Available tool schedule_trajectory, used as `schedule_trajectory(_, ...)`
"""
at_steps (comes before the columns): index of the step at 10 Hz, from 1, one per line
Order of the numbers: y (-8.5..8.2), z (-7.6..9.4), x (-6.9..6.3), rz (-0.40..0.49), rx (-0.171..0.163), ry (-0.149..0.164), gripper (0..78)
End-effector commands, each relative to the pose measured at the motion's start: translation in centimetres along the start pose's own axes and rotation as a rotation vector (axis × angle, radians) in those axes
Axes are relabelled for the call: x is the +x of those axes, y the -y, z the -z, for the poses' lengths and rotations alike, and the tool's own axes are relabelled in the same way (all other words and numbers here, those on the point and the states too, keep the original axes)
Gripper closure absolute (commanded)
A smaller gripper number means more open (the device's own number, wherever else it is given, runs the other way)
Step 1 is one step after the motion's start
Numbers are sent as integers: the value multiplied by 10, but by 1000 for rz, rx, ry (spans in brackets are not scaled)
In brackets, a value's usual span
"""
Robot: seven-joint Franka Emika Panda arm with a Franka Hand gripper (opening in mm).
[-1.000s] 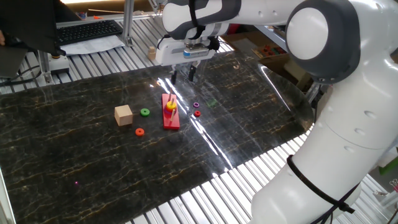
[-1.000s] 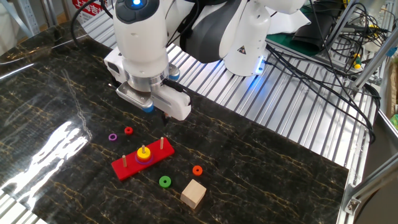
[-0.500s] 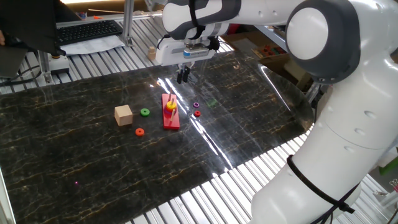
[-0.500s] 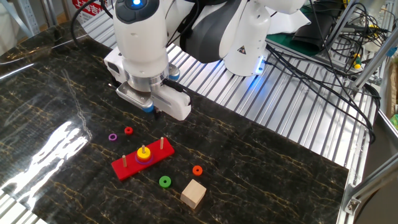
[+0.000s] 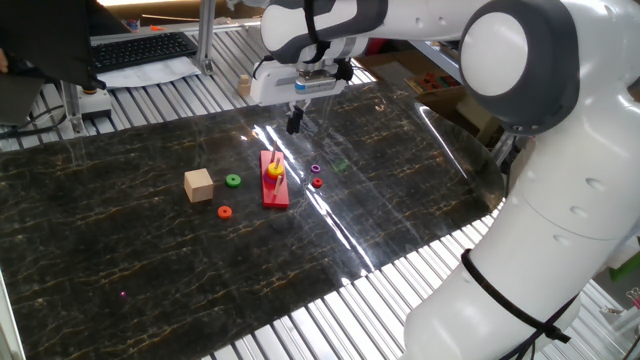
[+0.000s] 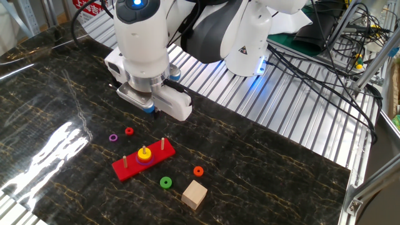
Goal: Take out one Hanoi block and throw it aside
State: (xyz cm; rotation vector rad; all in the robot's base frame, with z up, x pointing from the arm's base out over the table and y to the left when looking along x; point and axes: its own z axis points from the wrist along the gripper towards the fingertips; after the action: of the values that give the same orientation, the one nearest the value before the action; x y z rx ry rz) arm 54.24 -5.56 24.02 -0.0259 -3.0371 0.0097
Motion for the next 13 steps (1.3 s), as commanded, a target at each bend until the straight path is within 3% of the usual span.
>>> schedule_trajectory(1,-22,-4,-64,-35,14,-7,764)
schedule_trajectory(5,-16,-5,-23,-46,6,-2,764)
schedule_trajectory(11,-15,-3,-19,-40,7,6,764)
schedule_trajectory(13,-15,-3,-19,-36,-1,35,764)
